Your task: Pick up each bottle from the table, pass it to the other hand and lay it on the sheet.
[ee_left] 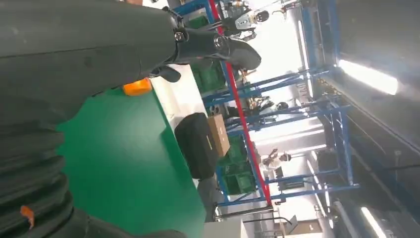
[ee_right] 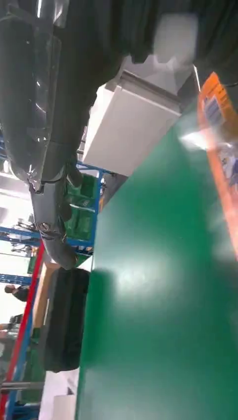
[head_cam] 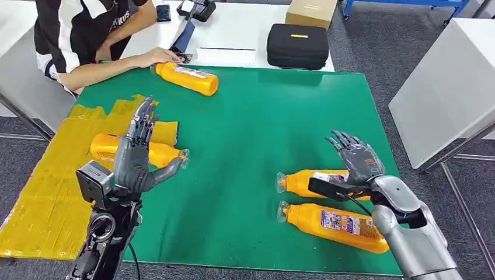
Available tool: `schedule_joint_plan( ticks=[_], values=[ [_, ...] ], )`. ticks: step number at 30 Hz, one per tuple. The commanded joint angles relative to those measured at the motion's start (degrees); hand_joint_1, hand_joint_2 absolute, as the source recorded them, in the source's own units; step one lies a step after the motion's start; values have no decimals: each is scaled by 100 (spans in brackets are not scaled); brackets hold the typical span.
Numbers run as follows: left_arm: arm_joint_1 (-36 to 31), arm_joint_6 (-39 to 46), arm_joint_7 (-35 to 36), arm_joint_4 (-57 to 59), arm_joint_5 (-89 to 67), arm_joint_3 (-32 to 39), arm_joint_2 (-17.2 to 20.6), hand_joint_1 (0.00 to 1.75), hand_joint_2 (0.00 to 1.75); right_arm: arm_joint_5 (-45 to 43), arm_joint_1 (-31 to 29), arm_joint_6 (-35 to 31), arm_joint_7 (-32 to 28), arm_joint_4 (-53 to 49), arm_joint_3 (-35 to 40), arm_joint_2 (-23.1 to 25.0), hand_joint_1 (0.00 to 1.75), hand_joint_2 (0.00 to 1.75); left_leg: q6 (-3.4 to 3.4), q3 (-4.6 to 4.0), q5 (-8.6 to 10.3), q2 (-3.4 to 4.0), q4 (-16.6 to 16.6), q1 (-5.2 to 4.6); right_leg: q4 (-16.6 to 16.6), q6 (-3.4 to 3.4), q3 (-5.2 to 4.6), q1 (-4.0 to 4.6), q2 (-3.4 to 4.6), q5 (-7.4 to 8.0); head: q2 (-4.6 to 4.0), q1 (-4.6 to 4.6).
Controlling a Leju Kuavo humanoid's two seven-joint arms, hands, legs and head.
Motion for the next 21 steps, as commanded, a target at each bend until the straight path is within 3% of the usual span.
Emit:
schedule_joint_plan(
  ticks=[1, 11, 17, 21],
  values=[
    [-248, 66, 86, 326, 85, -162, 223, 0, 175, -121, -450, 3, 48, 986, 297, 197, 0, 175, 1, 36, -12, 4, -3, 5, -5, -29, 32, 7, 10, -7, 0, 0],
    [-217, 81, 122, 272, 157, -162, 236, 0, 175, -478, -281, 229, 21, 930, 345, 62, 0, 175, 1, 32, -11, 0, -3, 5, -5, -27, 29, 7, 5, -8, 0, 0],
    [-272, 127, 167, 393, 201, -197, 298, 0, 175, -778, -328, 761, 15, 1160, 472, -115, 0, 175, 3, 51, -20, -4, 1, 3, -1, -39, 48, 7, 4, -18, 0, 0],
    [-312, 156, 176, 465, 216, -205, 285, 0, 175, -718, -394, 683, 170, 1350, 499, -141, 0, 175, 2, 45, -17, -1, -2, 3, -3, -34, 42, 6, 7, -14, 0, 0]
  ],
)
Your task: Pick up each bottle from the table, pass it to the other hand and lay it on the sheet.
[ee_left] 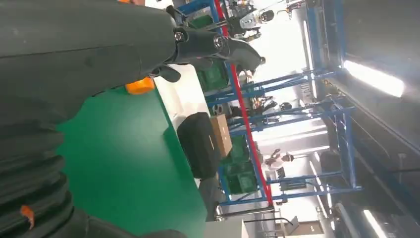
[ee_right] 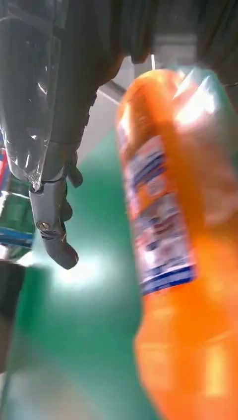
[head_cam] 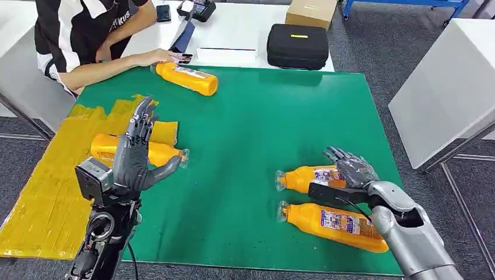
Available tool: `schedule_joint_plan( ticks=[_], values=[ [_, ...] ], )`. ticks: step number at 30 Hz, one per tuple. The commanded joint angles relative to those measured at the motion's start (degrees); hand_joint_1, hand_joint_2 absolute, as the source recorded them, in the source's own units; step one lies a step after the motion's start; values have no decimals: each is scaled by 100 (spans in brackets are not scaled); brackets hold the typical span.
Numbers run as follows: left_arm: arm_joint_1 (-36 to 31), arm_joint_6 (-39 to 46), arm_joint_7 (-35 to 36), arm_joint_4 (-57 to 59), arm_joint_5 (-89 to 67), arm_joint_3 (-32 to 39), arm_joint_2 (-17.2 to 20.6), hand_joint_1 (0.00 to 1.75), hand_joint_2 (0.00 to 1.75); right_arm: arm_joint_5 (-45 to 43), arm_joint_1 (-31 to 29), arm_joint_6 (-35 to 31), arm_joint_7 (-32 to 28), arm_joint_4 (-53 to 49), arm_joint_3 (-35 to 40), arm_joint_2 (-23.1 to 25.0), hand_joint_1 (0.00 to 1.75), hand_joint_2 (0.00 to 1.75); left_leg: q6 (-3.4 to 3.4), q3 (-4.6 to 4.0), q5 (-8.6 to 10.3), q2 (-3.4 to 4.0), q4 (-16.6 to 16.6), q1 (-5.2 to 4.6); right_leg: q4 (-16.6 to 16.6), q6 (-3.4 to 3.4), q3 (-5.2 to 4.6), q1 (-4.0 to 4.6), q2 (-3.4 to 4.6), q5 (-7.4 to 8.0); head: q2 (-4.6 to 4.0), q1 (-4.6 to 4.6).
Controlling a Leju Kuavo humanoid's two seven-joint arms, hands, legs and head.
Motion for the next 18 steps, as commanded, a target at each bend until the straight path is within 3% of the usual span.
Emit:
schedule_joint_plan(
  ticks=[1, 8, 10, 18],
  values=[
    [-252, 55, 47, 461, 37, -138, 188, 0, 175, 89, -313, 15, 243, 773, 227, 10, 0, 175, 2, 57, -23, -1, -2, 2, -2, -41, 53, 6, 8, -19, 0, -2],
    [-259, 77, 61, 501, 34, -170, 173, 0, 175, 169, -346, -112, 338, 933, 191, 90, 0, 175, 4, 78, -38, 1, 8, 4, 7, -59, 73, 10, 13, -32, 0, -2],
    [-255, 96, 69, 517, 31, -185, 172, 0, 175, 248, -369, -182, 402, 1029, 152, 124, 0, 175, 1, 41, -16, 5, -3, 4, -5, -32, 38, 7, 11, -10, 0, -2],
    [-206, 150, 113, 474, -15, -188, 175, 0, 175, 510, -460, -327, 622, 1267, 207, 163, 0, 175, 2, 38, -15, 4, -3, 4, -5, -31, 36, 7, 11, -10, 0, 0]
  ],
)
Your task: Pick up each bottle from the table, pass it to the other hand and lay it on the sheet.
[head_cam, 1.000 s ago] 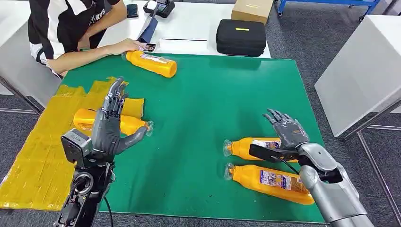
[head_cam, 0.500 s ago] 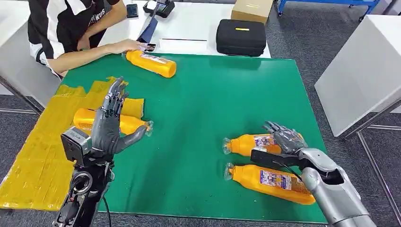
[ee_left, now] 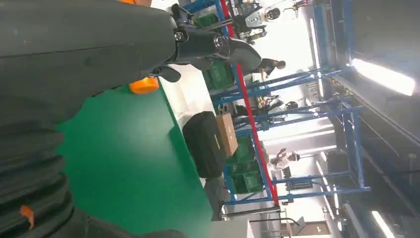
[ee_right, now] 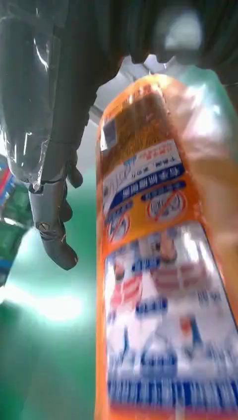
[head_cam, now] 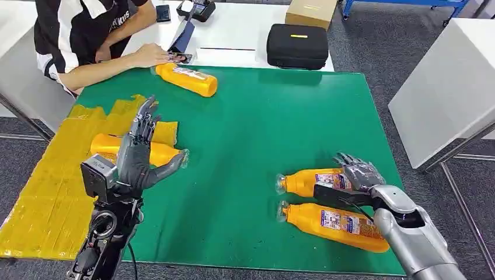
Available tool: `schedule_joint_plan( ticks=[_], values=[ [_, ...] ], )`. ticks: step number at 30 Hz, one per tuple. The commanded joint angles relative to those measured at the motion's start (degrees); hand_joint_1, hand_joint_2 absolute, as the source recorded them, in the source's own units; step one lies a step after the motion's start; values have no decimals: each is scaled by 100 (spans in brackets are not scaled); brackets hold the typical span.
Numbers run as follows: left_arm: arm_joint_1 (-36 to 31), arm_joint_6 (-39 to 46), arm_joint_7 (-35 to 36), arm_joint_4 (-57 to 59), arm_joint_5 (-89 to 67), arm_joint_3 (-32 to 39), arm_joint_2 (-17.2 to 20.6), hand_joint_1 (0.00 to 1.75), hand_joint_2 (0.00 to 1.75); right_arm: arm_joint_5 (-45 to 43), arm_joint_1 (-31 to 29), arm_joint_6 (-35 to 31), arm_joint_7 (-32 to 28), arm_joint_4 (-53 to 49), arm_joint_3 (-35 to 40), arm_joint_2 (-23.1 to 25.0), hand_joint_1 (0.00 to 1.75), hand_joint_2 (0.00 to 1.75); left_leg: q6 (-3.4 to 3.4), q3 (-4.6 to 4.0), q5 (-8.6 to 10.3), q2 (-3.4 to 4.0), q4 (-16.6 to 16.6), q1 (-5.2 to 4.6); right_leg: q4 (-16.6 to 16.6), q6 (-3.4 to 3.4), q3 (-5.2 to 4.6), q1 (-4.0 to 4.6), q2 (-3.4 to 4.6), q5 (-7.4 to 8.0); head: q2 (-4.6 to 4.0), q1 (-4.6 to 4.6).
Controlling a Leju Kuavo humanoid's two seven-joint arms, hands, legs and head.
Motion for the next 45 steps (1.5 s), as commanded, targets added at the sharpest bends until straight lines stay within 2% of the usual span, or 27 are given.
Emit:
schedule_joint_plan(
  ticks=[1, 2, 5, 8, 10, 11, 12, 13, 14, 17, 19, 22, 23, 25, 27, 30, 32, 33, 35, 37, 38, 42, 45],
  values=[
    [-135, 30, 46, 317, -24, -91, 140, 0, 175, 93, -352, -73, 99, 677, 93, 249, 0, 175, 1, 26, -9, 6, -4, 3, -5, -24, 22, 5, 10, -5, 0, 0],
    [-135, 30, 46, 317, -24, -91, 140, 0, 175, 93, -352, -73, 99, 677, 93, 249, 0, 175, 1, 49, -20, 7, -2, 4, -4, -36, 44, 7, 14, -14, 0, 2],
    [-116, 42, 57, 265, -49, -83, 147, 0, 175, 169, -354, -99, 176, 732, 96, 273, 0, 175, 0, 23, -8, 6, -3, 3, -5, -22, 20, 5, 10, -4, 0, 0],
    [-92, -26, 123, 151, -108, -77, 103, 0, 175, 162, -121, -30, 171, 706, -37, 311, 0, 175, 1, 57, -25, 8, -1, 5, -3, -40, 52, 8, 16, -18, 0, 0],
    [-89, -58, 149, 141, -122, -104, 68, 0, 175, 181, 14, 4, 193, 684, -55, 333, 0, 175, 0, 27, -10, -2, -4, 6, -8, -23, 27, 8, 2, -7, 0, 0],
    [-88, -68, 158, 143, -129, -106, 57, 0, 175, 175, 45, 52, 168, 691, -75, 357, 12, 175, 1, 39, -15, -6, -3, 7, -7, -31, 40, 10, 0, -13, 0, 0],
    [-90, -69, 159, 148, -130, -107, 52, 0, 175, 183, 48, 79, 143, 734, -73, 381, 33, 175, 0, 33, -11, -6, -5, 7, -9, -26, 33, 10, -1, -9, 0, 0],
    [-90, -68, 159, 149, -131, -108, 52, 0, 175, 212, 21, 82, 133, 823, -53, 417, 79, 175, 1, 49, -19, -4, -3, 9, -9, -35, 49, 12, 2, -16, 0, 0],
    [-86, -71, 165, 135, -146, -113, 60, 0, 175, 233, -15, 78, 123, 908, -33, 454, 136, 175, 0, 33, -11, 0, -4, 8, -10, -26, 32, 10, 4, -7, 0, 2],
    [-26, -65, 154, -28, -262, -135, 89, 0, 175, 330, -51, 69, 151, 1091, 32, 591, 168, 175, 1, 57, -20, 4, -2, 9, -8, -41, 52, 13, 11, -14, 0, 0],
    [26, -60, 165, -180, -313, -121, 85, 0, 175, 352, -74, 5, 154, 1194, 20, 718, 173, 175, 0, 36, -9, 5, -4, 11, -11, -25, 32, 12, 9, -4, 0, 0],
    [80, -73, 186, -213, -346, -52, 54, 0, 175, 471, -196, -161, 167, 1364, 41, 826, 175, 175, 0, 66, -16, 8, -5, 10, -11, -35, 58, 12, 13, -10, 0, 2],
    [101, -74, 182, -203, -347, -30, 49, 0, 175, 531, -240, -303, 112, 1387, 86, 825, 175, 175, 1, 87, -24, 5, -4, 12, -11, -50, 79, 15, 12, -18, 0, 2],
    [155, -90, 184, -197, -364, 31, 36, 0, 175, 629, -316, -828, 34, 1330, 35, 884, 175, 175, -1, 66, -13, 15, -5, 10, -10, -27, 54, 11, 16, -4, 0, 0],
    [178, -91, 180, -202, -368, 40, 50, 0, 175, 622, -373, -778, 29, 1292, 34, 898, 175, 175, 0, 76, -18, 23, -6, 9, -9, -35, 61, 10, 25, -5, 0, 2],
    [312, -73, 140, -322, -429, 150, 21, 0, 175, 641, -239, -1829, 31, 448, -438, 1083, 175, 175, 1, 76, -20, 26, -3, 7, -3, -38, 59, 9, 27, -7, 0, 2],
    [364, -87, 117, -390, -464, 186, -15, 0, 175, 836, -152, -2356, 194, -179, -806, 1272, 175, 175, 2, 64, -16, 25, 0, 3, 2, -33, 49, 5, 28, -6, 0, 2],
    [380, -94, 113, -421, -466, 187, -26, 0, 175, 909, -94, -2380, 226, -449, -906, 1335, 175, 175, 2, 40, -6, 19, -2, 1, 3, -21, 31, 2, 21, 1, 0, 0],
    [404, -97, 114, -455, -467, 158, -56, 0, 175, 785, 84, -3113, 111, -1029, -1343, 1670, 175, 175, 2, 71, -32, 33, 9, 1, 16, -45, 54, 4, 41, -19, 0, 0],
    [406, -110, 117, -454, -464, 101, -62, 0, 175, 616, 297, -3470, 18, -1580, -1605, 1928, 175, 175, 2, 45, -11, 13, -2, 4, 2, -26, 38, 6, 16, -7, 0, 0],
    [393, -117, 120, -441, -462, 67, -63, 0, 175, 593, 387, -3531, 11, -1786, -1664, 1996, 175, 175, 1, 62, -24, 14, 4, 6, 8, -38, 54, 8, 20, -20, 0, 2],
    [389, -117, 120, -440, -462, 56, -76, 0, 175, 590, 410, -3543, 7, -1795, -1670, 1999, 175, 175, 3, 46, -16, 2, 1, 5, 3, -28, 46, 7, 0, -18, 0, 0],
    [360, -238, 190, -400, -381, -18, -57, 0, 175, 251, 475, -4287, -426, -1919, -1882, 2203, 175, 175, 5, 39, -13, 3, -2, 4, 0, -19, 39, 5, 0, -16, 0, 2]
  ],
)
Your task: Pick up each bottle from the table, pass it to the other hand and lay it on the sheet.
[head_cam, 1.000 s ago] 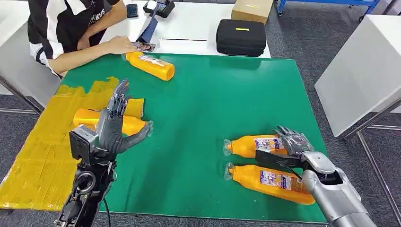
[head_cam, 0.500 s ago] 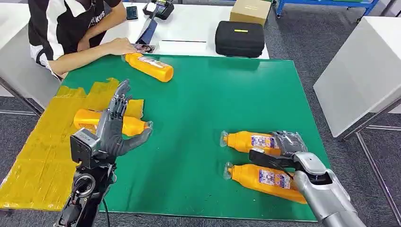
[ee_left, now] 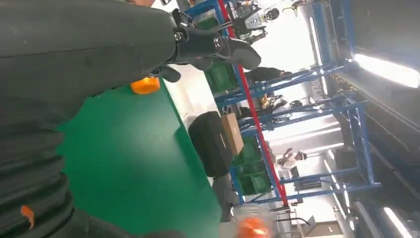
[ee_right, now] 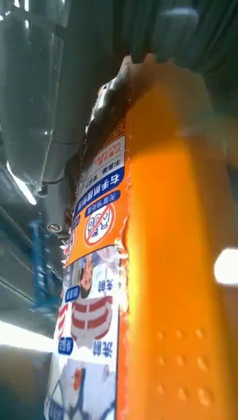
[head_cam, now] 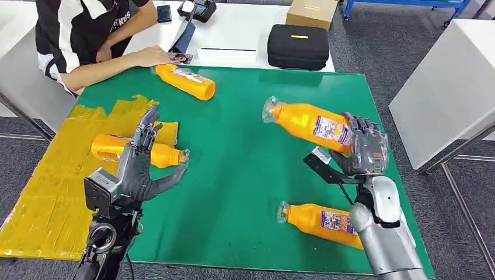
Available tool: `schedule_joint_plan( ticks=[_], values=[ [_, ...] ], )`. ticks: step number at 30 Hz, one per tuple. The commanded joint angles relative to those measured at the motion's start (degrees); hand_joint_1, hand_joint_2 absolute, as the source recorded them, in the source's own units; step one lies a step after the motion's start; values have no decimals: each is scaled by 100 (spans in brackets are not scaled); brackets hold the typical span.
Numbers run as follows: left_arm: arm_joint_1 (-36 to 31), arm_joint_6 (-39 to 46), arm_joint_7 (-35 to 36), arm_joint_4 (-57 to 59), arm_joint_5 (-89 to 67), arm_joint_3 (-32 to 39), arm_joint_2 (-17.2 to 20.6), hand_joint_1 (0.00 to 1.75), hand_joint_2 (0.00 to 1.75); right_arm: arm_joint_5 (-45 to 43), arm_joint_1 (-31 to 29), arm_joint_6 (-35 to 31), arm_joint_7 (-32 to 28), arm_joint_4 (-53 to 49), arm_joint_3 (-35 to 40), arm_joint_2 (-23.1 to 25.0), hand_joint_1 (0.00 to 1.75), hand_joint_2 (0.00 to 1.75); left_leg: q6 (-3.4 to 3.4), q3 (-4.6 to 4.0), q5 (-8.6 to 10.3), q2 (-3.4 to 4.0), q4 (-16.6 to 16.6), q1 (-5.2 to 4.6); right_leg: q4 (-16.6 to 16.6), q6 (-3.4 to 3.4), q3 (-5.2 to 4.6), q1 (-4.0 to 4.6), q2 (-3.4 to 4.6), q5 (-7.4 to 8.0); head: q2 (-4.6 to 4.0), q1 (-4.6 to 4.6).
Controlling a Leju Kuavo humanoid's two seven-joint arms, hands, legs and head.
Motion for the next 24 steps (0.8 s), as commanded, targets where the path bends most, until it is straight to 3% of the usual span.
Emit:
schedule_joint_plan(
  ticks=[1, 6, 13, 24],
  values=[
    [-112, -190, 228, 152, 57, -95, 22, 0, 175, -726, 220, -1023, -717, -894, -749, 790, 175, 175, 3, 36, -20, 0, 6, 2, 6, -38, 32, 6, 8, -16, 0, -2],
    [-300, -305, 492, 455, 87, -262, 30, 0, 175, -2131, 296, -1348, -1472, -1198, -427, 1125, 175, 175, 1, 36, -18, -2, 2, 2, 5, -36, 30, 5, 5, -16, 0, 0],
    [-288, -315, 487, 420, 88, -309, 43, 0, 175, -2219, 296, -1374, -1524, -1105, -297, 1182, 175, 175, 1, 29, -12, -1, -1, 1, 0, -28, 19, 4, 8, -9, 0, -2],
    [-432, -694, 506, 490, 407, -615, -14, 0, 175, -2866, -137, -770, -1783, -138, 749, 1408, 175, 175, 1, 36, -16, 5, 1, 4, 1, -34, 26, 7, 15, -9, 0, -2]
  ],
)
